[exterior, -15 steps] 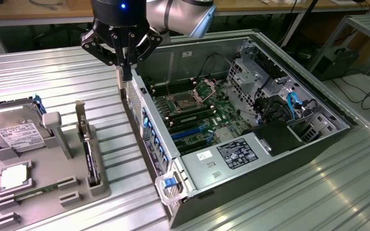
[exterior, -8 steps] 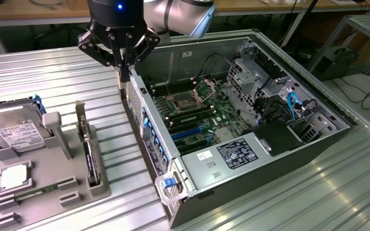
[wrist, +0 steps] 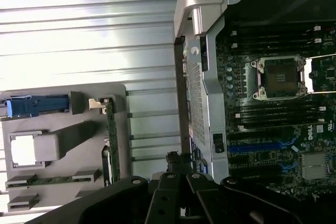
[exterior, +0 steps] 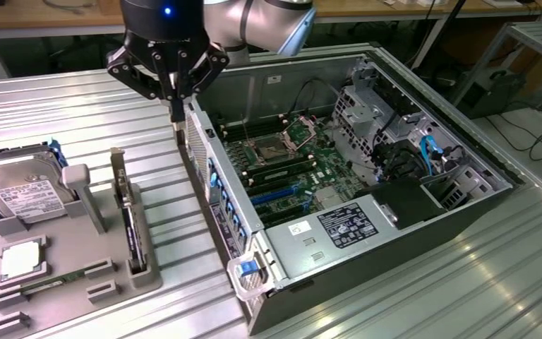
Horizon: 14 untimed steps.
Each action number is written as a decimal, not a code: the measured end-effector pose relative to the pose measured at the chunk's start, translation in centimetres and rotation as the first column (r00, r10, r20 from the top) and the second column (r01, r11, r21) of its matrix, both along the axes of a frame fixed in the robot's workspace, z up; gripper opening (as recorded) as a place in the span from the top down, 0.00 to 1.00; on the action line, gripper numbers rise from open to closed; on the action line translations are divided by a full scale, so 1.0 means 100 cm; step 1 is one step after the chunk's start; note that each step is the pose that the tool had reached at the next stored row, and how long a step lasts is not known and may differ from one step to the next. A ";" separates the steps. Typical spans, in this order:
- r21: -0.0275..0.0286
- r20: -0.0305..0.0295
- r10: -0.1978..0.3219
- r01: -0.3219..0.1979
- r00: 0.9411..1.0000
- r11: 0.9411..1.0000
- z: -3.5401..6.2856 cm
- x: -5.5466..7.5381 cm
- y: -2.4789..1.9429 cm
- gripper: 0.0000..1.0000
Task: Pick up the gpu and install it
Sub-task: 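Reach for the gpu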
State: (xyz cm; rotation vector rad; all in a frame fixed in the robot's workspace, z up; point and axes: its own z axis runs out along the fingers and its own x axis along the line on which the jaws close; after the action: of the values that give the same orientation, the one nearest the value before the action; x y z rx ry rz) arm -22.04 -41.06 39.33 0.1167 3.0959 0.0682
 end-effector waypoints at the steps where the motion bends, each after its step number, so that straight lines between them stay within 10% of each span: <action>1: 0.000 0.000 0.000 0.000 1.000 1.000 0.0000 -0.001 -0.0002 0.89; 14: 0.000 0.000 0.000 0.000 1.000 1.000 0.0000 -0.010 -0.0032 0.89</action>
State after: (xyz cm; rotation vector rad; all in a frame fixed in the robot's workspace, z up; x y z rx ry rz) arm -23.08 -41.38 39.33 0.1168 3.0959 0.0682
